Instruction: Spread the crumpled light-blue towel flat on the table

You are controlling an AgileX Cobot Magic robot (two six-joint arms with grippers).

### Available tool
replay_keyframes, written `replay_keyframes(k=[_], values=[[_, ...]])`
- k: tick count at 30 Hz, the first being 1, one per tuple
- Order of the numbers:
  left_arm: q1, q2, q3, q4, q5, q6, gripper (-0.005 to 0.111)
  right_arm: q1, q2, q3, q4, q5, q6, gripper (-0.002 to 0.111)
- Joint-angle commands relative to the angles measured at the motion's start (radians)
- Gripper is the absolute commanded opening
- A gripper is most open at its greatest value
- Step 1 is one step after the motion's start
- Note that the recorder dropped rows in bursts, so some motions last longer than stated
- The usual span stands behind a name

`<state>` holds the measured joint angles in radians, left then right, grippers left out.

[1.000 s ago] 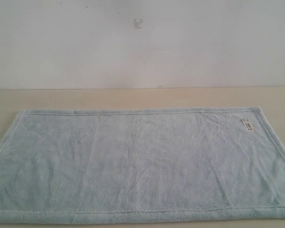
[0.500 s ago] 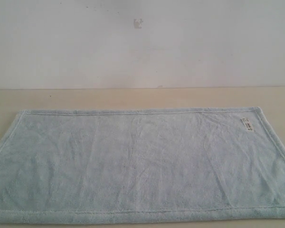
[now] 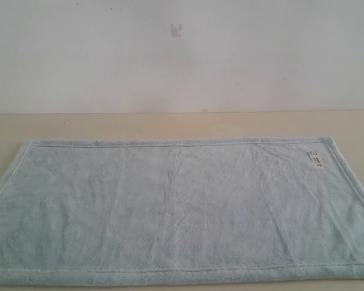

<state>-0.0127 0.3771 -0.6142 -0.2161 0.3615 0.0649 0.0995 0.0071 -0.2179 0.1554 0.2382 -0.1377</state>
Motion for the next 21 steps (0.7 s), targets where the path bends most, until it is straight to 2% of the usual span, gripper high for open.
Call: replay_keyframes(k=[1, 12, 21], values=[[0.001, -0.006, 0.004, -0.004, -0.001, -0.004, 0.004, 0.001, -0.007, 0.072, 0.019, 0.030, -0.028, 0.000], [0.001, -0.006, 0.004, -0.004, -0.001, -0.004, 0.004, 0.001, -0.007, 0.218, 0.012, 0.026, -0.015, 0.000], [0.001, -0.006, 0.004, -0.004, -0.001, -0.004, 0.004, 0.001, -0.007, 0.218, -0.090, 0.038, 0.084, 0.000]])
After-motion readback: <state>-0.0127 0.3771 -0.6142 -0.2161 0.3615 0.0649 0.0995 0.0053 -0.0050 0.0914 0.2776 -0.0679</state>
